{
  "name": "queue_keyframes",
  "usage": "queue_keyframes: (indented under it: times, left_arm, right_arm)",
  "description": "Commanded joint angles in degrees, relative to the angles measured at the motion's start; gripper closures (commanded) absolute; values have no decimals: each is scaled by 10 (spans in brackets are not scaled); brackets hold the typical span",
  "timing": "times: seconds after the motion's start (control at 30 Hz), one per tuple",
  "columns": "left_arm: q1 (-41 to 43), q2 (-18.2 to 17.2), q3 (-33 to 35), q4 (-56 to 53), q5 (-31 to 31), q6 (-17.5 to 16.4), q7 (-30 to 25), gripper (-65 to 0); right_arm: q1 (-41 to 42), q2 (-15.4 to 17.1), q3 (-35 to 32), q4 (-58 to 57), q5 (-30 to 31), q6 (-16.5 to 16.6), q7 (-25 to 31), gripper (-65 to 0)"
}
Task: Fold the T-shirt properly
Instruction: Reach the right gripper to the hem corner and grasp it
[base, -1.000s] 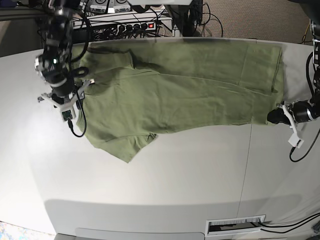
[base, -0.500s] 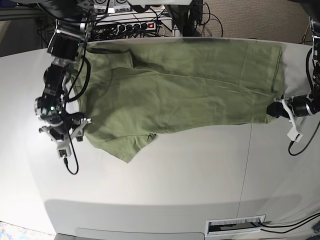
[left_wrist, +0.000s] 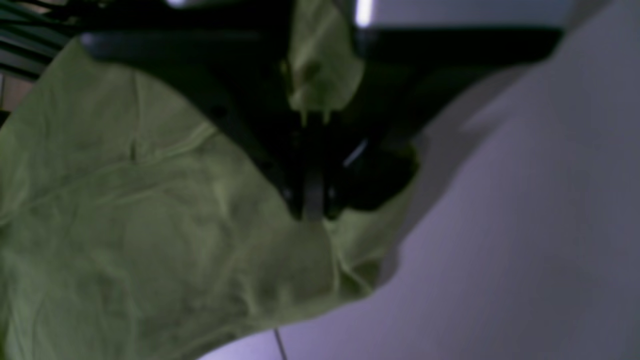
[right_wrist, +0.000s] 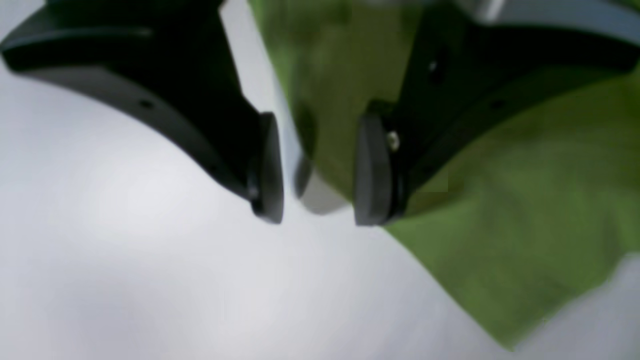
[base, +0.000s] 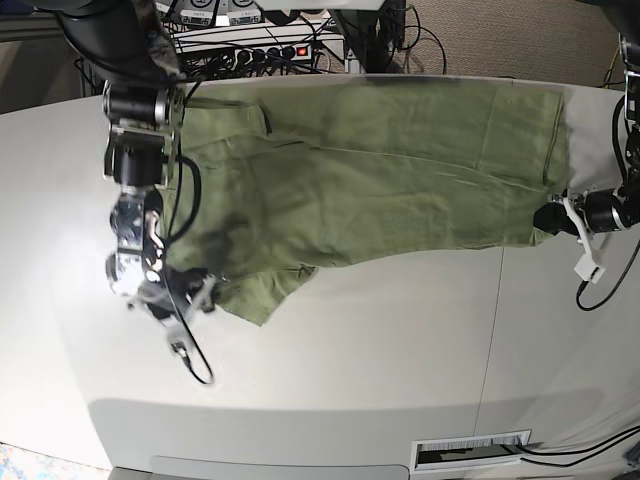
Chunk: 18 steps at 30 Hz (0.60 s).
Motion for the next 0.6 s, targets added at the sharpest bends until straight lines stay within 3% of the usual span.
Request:
queue_keyframes:
  times: [0.0,0.23,0.57]
  left_arm:
    - [-12,-15,-6,7,-10,-3,-6,0]
    - [-12,-15,-6,7,-10,-3,-6,0]
    - [-12,-15,-6,7,-10,-3,-7,0]
  right_arm:
    - [30,5,-11,3,4,1,19,-247]
    - [71,5,-44,-4,-11,1,2,-247]
    - [54,6,-44,-19,-10,2,-41,-247]
